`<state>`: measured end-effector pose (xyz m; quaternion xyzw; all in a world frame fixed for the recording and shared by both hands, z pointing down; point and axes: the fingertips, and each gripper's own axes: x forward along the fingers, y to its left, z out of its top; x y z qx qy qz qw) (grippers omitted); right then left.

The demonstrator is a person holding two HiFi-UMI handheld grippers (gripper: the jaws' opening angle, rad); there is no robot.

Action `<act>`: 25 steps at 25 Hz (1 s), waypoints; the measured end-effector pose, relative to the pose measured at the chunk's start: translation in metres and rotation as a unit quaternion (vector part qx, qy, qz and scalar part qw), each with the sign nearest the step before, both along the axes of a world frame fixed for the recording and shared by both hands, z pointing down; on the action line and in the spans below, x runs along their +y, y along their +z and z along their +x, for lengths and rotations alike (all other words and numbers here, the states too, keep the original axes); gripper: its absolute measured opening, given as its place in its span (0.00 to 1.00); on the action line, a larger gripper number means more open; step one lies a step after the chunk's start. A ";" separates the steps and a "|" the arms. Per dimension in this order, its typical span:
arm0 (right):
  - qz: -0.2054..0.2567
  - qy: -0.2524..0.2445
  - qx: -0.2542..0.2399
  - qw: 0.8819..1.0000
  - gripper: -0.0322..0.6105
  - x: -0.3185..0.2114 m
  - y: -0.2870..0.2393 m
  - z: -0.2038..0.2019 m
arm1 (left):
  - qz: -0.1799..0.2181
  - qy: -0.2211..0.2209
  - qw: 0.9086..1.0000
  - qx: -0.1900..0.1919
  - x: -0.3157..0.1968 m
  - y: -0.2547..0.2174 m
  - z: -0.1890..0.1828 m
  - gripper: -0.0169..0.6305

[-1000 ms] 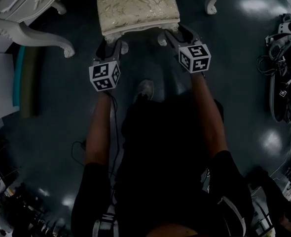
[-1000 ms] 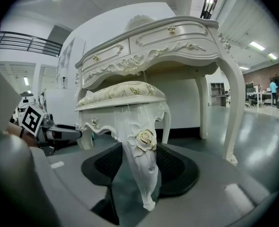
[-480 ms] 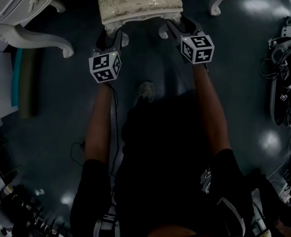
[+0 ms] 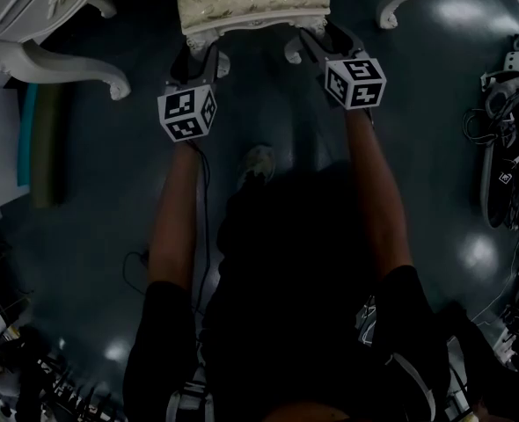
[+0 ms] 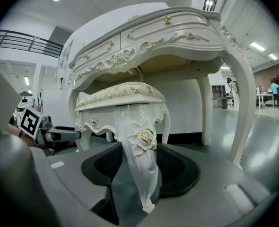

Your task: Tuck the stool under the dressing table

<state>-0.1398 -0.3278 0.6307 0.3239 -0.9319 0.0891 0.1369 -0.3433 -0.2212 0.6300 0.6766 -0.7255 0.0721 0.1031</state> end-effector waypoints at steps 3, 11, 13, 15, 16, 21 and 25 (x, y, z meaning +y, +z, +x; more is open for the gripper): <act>0.000 0.002 -0.001 1.000 0.41 -0.003 0.000 -0.001 | 0.002 -0.001 1.000 0.002 -0.002 0.000 -0.001 0.37; 0.000 0.002 0.002 1.000 0.41 -0.018 -0.001 -0.008 | 0.004 -0.001 1.000 0.007 -0.017 -0.001 -0.008 0.37; 0.001 0.004 0.001 1.000 0.41 -0.023 -0.002 -0.010 | 0.003 0.000 1.000 0.008 -0.022 -0.001 -0.010 0.37; 0.002 0.004 0.000 1.000 0.41 -0.026 -0.002 -0.012 | 0.004 0.000 1.000 0.009 -0.025 -0.001 -0.012 0.37; 0.003 0.004 0.000 1.000 0.41 -0.027 -0.002 -0.013 | 0.004 0.000 1.000 0.009 -0.026 -0.001 -0.013 0.37; 0.005 0.004 -0.002 1.000 0.41 -0.031 -0.002 -0.014 | 0.007 0.001 1.000 0.010 -0.030 -0.002 -0.014 0.37; 0.005 0.005 -0.002 1.000 0.42 -0.032 -0.001 -0.016 | 0.007 0.002 1.000 0.007 -0.031 -0.001 -0.016 0.37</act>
